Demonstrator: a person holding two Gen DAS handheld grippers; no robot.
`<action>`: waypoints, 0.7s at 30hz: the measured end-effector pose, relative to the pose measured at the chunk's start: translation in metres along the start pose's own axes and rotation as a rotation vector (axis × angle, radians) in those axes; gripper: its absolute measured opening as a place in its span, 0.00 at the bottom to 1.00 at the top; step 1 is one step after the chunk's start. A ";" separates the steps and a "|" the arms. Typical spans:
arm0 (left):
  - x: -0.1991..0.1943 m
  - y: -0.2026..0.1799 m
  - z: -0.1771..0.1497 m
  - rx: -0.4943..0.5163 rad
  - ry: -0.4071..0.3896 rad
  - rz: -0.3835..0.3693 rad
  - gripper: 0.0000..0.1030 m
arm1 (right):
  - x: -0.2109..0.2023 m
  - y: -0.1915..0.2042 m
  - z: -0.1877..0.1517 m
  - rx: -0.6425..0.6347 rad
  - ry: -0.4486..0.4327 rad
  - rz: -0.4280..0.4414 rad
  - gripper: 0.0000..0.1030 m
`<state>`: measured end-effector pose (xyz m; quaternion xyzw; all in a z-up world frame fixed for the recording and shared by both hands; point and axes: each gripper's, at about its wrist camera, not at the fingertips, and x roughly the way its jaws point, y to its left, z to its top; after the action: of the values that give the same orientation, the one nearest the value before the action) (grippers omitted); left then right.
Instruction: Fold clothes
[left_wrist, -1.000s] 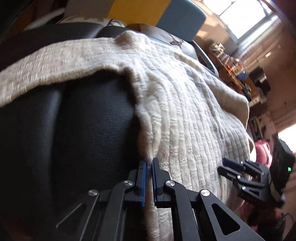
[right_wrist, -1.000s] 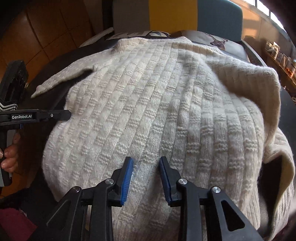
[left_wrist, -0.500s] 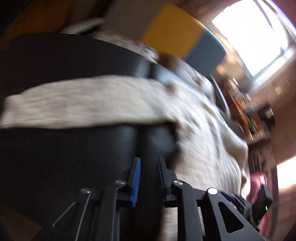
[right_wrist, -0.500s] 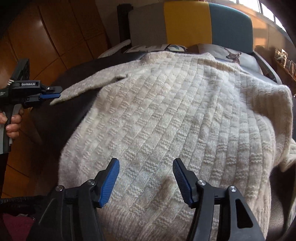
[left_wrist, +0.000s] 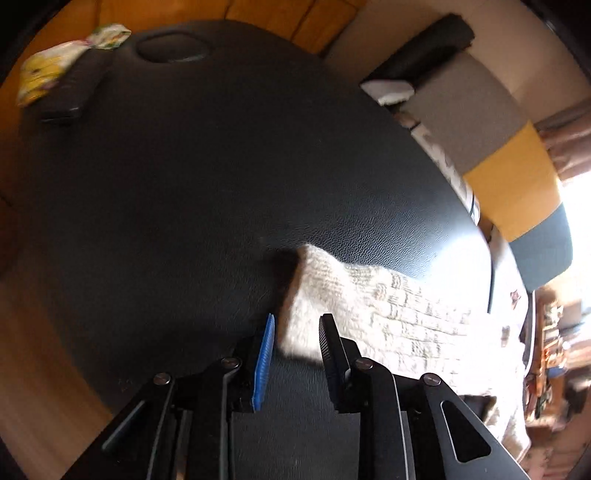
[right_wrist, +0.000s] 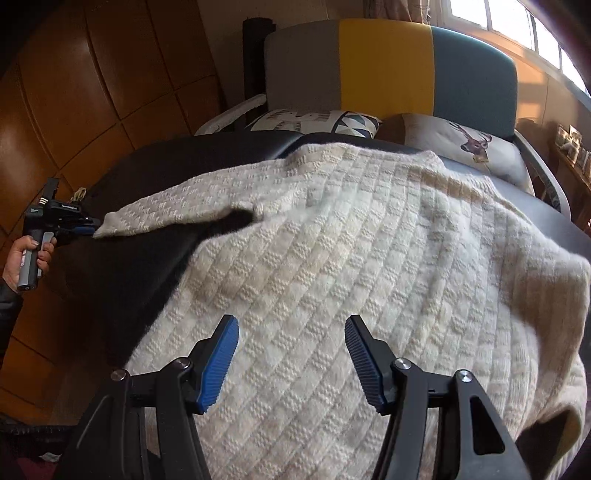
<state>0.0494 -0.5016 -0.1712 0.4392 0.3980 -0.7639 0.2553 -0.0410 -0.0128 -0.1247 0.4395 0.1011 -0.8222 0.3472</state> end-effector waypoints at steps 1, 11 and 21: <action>0.005 -0.004 0.004 0.024 0.003 0.012 0.28 | 0.003 0.002 0.008 -0.013 0.001 0.001 0.60; 0.015 -0.035 0.012 0.218 -0.058 0.132 0.11 | 0.036 -0.031 0.113 0.109 -0.069 0.016 0.60; 0.016 -0.014 0.043 0.065 -0.089 0.118 0.11 | 0.146 -0.066 0.181 0.084 0.134 -0.037 0.40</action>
<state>0.0111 -0.5300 -0.1668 0.4357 0.3346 -0.7787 0.3029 -0.2573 -0.1198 -0.1427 0.5059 0.0979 -0.8006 0.3059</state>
